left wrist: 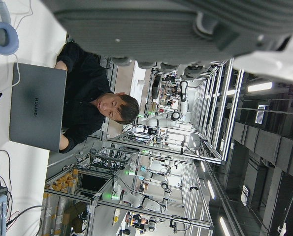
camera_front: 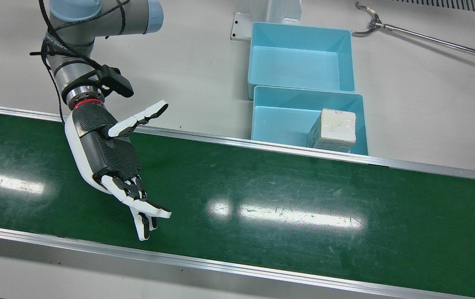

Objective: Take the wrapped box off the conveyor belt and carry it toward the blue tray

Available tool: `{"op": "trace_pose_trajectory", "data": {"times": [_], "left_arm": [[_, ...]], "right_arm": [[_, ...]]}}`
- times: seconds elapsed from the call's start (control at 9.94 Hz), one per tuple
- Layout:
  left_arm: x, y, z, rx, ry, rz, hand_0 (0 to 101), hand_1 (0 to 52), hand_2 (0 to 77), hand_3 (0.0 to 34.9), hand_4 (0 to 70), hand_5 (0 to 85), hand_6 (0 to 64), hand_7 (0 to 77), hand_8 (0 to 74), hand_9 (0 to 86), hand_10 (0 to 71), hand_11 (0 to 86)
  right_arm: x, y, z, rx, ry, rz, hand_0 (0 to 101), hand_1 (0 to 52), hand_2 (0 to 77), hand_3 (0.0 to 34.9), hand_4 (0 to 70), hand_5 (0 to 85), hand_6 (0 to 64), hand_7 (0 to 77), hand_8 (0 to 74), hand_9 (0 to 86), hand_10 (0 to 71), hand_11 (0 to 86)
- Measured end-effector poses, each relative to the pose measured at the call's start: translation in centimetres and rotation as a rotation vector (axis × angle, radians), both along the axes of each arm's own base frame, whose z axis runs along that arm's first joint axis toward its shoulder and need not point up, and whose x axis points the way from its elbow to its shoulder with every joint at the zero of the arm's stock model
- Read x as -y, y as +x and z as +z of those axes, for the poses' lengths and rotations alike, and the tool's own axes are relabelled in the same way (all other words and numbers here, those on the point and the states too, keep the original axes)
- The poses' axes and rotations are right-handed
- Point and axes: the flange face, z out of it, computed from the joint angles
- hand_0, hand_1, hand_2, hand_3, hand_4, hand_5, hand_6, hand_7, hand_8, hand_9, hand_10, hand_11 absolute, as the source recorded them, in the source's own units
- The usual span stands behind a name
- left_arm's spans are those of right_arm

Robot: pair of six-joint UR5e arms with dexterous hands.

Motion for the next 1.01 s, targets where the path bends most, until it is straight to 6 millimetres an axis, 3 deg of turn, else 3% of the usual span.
{"op": "trace_pose_trajectory", "data": {"times": [0.4,1.01], "left_arm": [[0.0,0.0,0.0,0.000,0.000,0.000,0,0.0,1.1,0.0,0.0,1.1,0.0,0.5,0.5,0.5,0.5,0.0],[0.0,0.0,0.0,0.000,0.000,0.000,0,0.0,1.1,0.0,0.0,1.1,0.0,0.5,0.5,0.5,0.5,0.5]], "right_arm": [[0.1,0.8,0.6,-0.045,-0.015,-0.024,53,18.0,8.2,1.4,19.1,15.8,8.7,19.1,0.0,2.2,0.0,2.2],[0.3,0.1,2.4,-0.082,-0.049,-0.037,52,18.0,8.7,1.5,16.9,17.5,7.1,19.6,0.5,2.2,0.0,1.6]]}}
